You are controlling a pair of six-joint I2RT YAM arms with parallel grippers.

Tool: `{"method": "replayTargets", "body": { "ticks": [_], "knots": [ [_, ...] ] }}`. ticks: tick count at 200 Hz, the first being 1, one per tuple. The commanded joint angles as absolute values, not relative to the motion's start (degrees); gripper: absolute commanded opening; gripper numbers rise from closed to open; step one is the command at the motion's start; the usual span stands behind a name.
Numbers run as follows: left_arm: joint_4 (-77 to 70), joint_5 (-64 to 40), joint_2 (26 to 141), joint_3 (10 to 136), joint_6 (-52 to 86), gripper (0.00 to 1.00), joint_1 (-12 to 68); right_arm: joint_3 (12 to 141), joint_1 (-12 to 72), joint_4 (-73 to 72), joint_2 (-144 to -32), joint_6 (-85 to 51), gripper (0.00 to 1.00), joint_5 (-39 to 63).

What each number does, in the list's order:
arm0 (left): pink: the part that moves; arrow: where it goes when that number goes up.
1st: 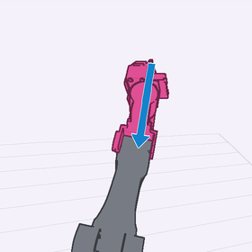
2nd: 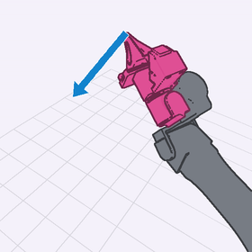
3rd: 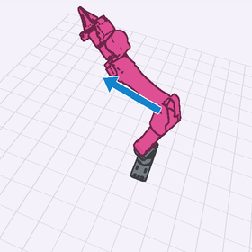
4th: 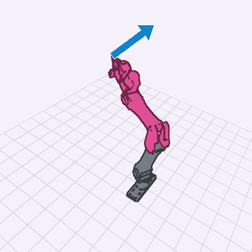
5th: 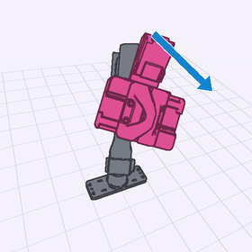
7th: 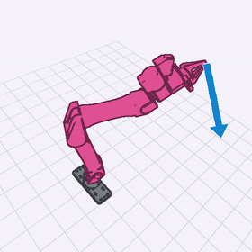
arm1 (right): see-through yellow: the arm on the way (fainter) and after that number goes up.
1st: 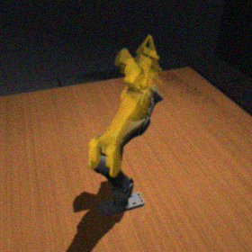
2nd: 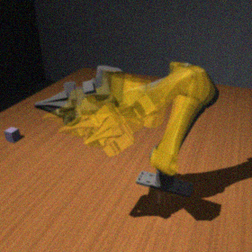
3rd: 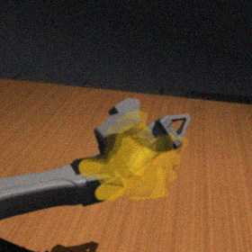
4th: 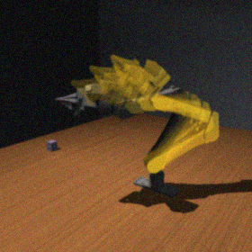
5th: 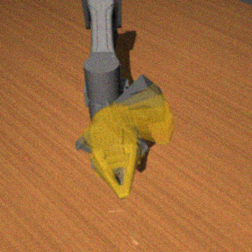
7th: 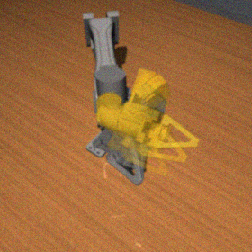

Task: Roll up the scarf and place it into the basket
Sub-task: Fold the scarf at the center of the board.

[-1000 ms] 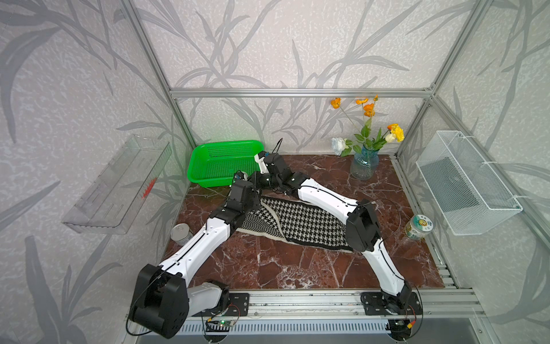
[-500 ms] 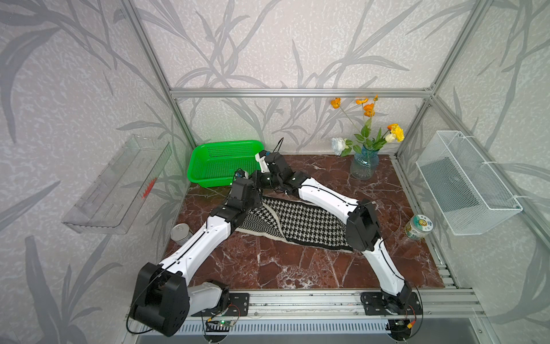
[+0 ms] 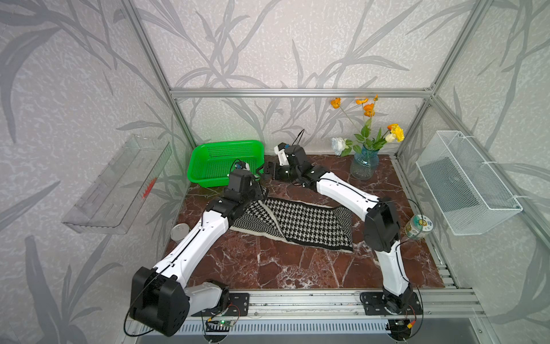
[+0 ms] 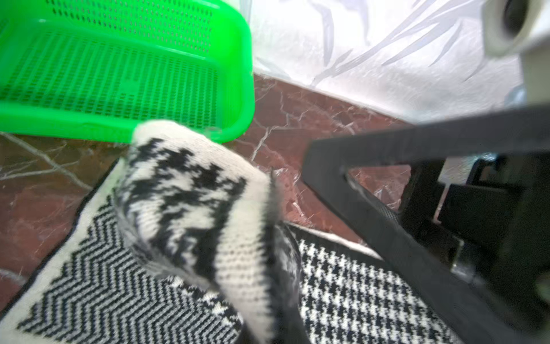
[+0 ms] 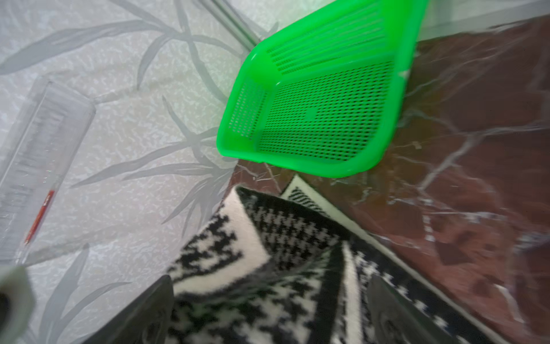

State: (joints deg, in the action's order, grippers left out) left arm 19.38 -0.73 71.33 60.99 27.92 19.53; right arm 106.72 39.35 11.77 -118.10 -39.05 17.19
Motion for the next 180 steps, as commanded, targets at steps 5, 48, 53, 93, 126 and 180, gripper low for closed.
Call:
{"method": "replayTargets", "body": {
  "ticks": [5,48,53,93,126,180],
  "knots": [
    [24.0,-6.6,73.6,69.1,27.8,0.0,20.2,96.4,35.0,10.2,-105.1,-32.1,0.99,12.1],
    [28.9,-11.7,80.6,84.0,29.0,0.0,22.8,81.5,31.6,15.0,-91.0,-24.3,0.99,6.2],
    [30.2,-12.2,82.0,86.6,28.9,0.0,23.4,79.9,31.4,15.1,-89.5,-23.9,0.99,5.5],
    [39.7,-20.5,96.1,111.8,28.8,0.0,30.2,69.4,27.8,18.2,-77.6,-22.0,0.99,3.5],
    [51.8,-26.9,114.5,145.3,30.1,0.0,36.8,65.8,25.1,23.4,-67.7,-20.3,0.99,1.6],
    [28.0,-42.1,124.0,155.9,48.3,0.0,41.5,60.2,21.7,29.0,-54.0,-19.5,0.99,-1.8]
  ]
}}
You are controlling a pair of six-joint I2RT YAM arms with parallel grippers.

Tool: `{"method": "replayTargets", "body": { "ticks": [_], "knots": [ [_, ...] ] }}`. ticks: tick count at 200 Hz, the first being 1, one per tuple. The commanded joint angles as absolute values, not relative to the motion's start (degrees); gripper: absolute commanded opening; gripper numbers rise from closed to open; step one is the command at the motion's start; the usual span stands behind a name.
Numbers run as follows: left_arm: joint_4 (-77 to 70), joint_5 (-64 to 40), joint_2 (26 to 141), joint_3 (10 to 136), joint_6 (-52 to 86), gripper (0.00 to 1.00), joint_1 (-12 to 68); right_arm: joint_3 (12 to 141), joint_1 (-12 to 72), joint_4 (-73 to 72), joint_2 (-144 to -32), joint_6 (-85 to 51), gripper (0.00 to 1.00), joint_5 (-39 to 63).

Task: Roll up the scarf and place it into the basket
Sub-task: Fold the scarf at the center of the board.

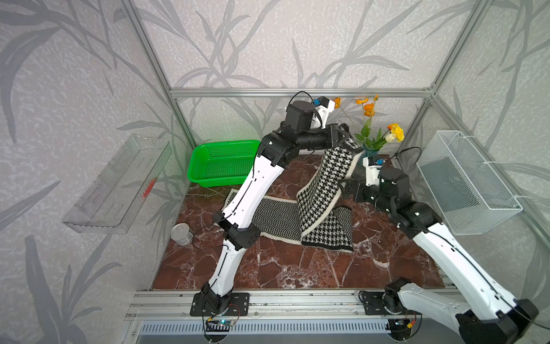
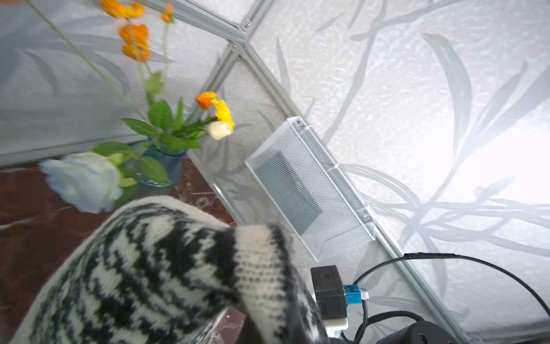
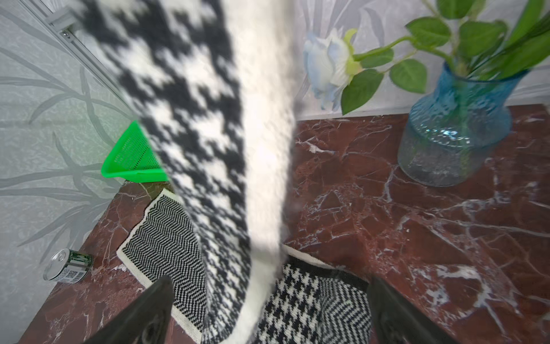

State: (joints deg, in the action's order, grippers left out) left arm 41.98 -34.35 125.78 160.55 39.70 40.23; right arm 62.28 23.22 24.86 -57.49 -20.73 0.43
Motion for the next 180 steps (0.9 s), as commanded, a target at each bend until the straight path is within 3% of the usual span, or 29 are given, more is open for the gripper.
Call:
{"method": "replayTargets", "body": {
  "ticks": [1,19,51,90,139,180],
  "knots": [
    [27.4,-42.1,123.8,155.5,48.5,0.0,41.6,60.2,21.7,29.1,-53.8,-19.4,0.99,-1.8],
    [17.8,-43.2,123.6,153.1,53.0,0.0,42.7,58.7,21.4,29.5,-52.0,-19.8,0.99,-0.1],
    [7.7,-45.1,128.6,161.4,61.0,0.0,43.9,55.2,21.5,28.5,-49.8,-22.2,0.99,4.6],
    [7.2,-42.4,127.5,160.4,59.3,0.0,43.8,49.6,22.2,25.5,-43.0,-27.2,0.99,11.5],
    [3.6,-39.5,128.5,160.2,59.7,0.0,43.7,47.6,30.4,26.4,-35.6,-31.2,0.99,10.0],
    [3.2,-39.1,129.4,160.5,59.7,0.0,43.4,47.5,40.3,22.1,-39.3,-32.3,0.99,6.8]
  ]
}}
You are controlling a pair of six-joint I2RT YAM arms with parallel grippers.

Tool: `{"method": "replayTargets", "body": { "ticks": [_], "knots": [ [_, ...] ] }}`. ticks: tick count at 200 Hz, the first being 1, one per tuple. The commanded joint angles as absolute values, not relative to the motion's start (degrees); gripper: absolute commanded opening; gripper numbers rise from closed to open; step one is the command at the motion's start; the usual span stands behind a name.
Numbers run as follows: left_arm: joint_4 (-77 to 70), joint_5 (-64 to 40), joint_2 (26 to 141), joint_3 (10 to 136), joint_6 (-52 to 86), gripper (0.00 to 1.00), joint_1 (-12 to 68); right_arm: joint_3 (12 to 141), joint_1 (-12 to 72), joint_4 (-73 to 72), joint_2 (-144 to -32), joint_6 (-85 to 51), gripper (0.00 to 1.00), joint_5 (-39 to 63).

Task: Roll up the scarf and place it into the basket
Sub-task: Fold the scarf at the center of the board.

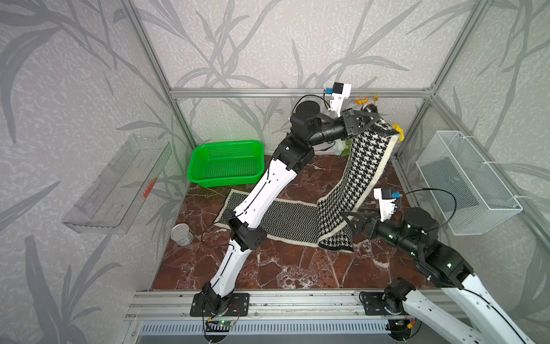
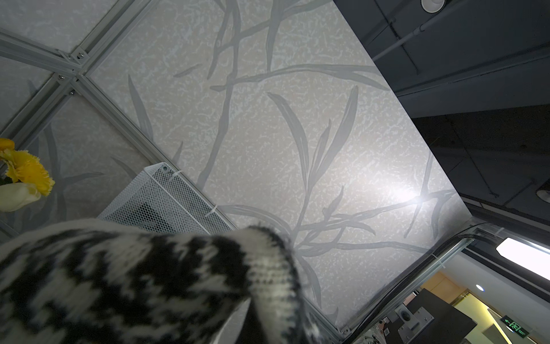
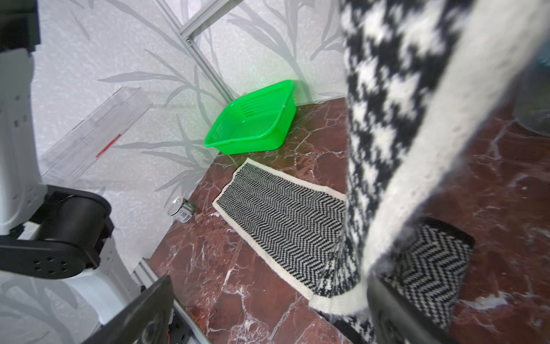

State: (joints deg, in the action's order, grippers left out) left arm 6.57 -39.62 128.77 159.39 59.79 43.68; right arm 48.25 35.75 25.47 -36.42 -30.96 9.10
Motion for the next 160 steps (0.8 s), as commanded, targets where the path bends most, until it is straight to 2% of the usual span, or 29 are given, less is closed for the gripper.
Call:
{"method": "replayTargets", "body": {
  "ticks": [1,31,73,119,160],
  "knots": [
    [3.3,-39.1,129.3,160.5,59.5,0.0,43.5,47.6,40.6,22.0,-39.4,-32.3,0.99,6.6],
    [7.9,-37.2,128.5,159.6,56.5,0.0,41.7,48.8,48.2,22.2,-40.5,-31.6,0.99,1.1],
    [5.2,-37.8,128.7,159.1,59.9,0.0,39.1,46.3,50.7,17.3,-40.9,-33.0,0.99,1.0],
    [7.0,-38.7,126.1,159.0,59.7,0.0,41.3,47.5,50.8,7.2,-54.3,-29.9,0.99,-0.9],
    [7.9,-39.7,122.5,157.3,60.2,0.0,43.0,55.3,50.8,2.4,-70.3,-28.1,0.99,0.4]
  ]
}}
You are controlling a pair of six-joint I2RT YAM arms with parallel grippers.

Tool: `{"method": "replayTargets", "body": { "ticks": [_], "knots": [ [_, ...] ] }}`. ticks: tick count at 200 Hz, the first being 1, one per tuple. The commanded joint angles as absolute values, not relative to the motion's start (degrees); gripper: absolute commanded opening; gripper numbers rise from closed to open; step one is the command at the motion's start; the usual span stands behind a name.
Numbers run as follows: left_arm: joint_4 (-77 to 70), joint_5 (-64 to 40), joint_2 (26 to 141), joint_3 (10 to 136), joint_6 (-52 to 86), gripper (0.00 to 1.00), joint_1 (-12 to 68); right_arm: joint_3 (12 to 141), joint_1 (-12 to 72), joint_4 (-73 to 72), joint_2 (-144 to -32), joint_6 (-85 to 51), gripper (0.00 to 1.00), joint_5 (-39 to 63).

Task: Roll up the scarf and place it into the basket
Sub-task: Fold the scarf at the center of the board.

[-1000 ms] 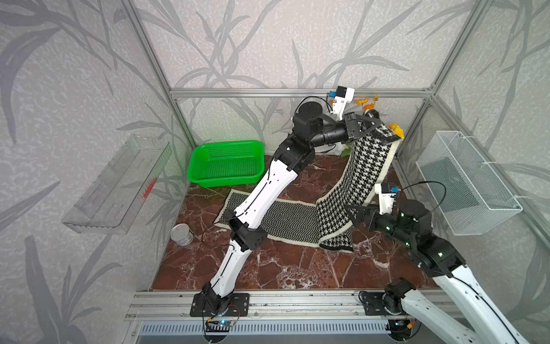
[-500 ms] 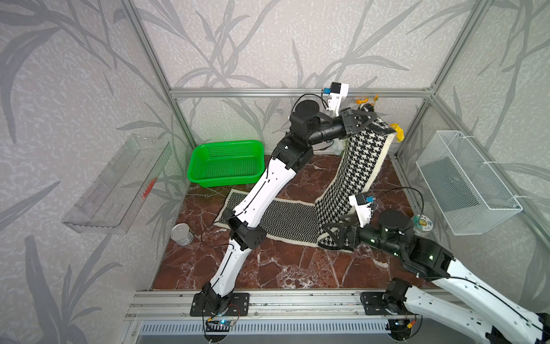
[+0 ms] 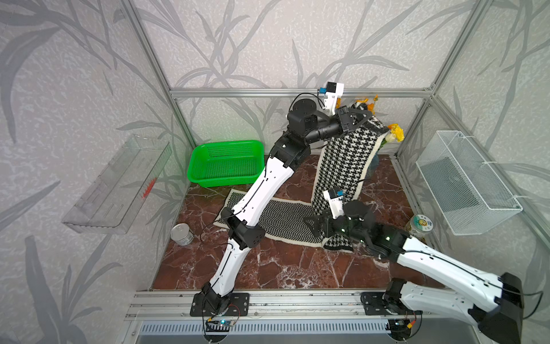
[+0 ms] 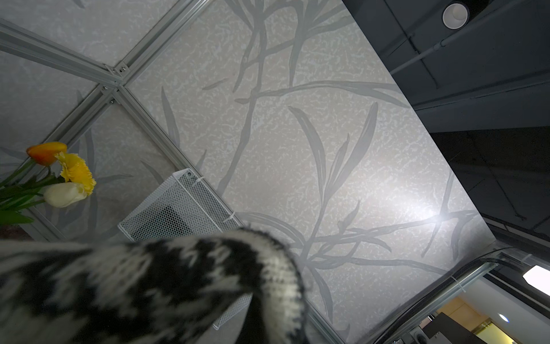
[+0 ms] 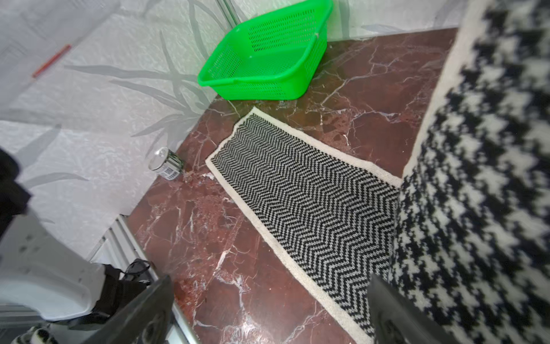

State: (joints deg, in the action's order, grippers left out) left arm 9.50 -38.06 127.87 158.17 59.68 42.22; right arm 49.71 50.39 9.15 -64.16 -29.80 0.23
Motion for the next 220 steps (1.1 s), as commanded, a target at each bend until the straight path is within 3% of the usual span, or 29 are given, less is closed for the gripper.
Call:
{"method": "replayTargets", "body": {
  "ticks": [1,53,81,144,220],
  "knots": [
    [7.9,-39.7,122.4,157.2,60.2,0.0,43.0,55.5,50.7,2.2,-70.8,-28.1,0.99,0.5],
    [10.2,-39.5,118.0,155.6,58.9,0.0,43.8,58.9,50.6,0.5,-81.4,-25.6,0.99,-2.4],
    [11.2,-39.2,115.6,153.6,57.9,0.0,43.6,54.7,48.4,1.0,-78.4,-24.3,0.99,-5.6],
    [12.9,-39.1,110.7,149.5,56.6,0.0,42.8,51.0,34.7,11.1,-68.3,-19.1,0.99,-5.3],
    [7.4,-39.7,105.8,135.8,56.2,0.0,41.6,46.7,32.3,16.0,-60.8,-19.9,0.99,-4.1]
  ]
}}
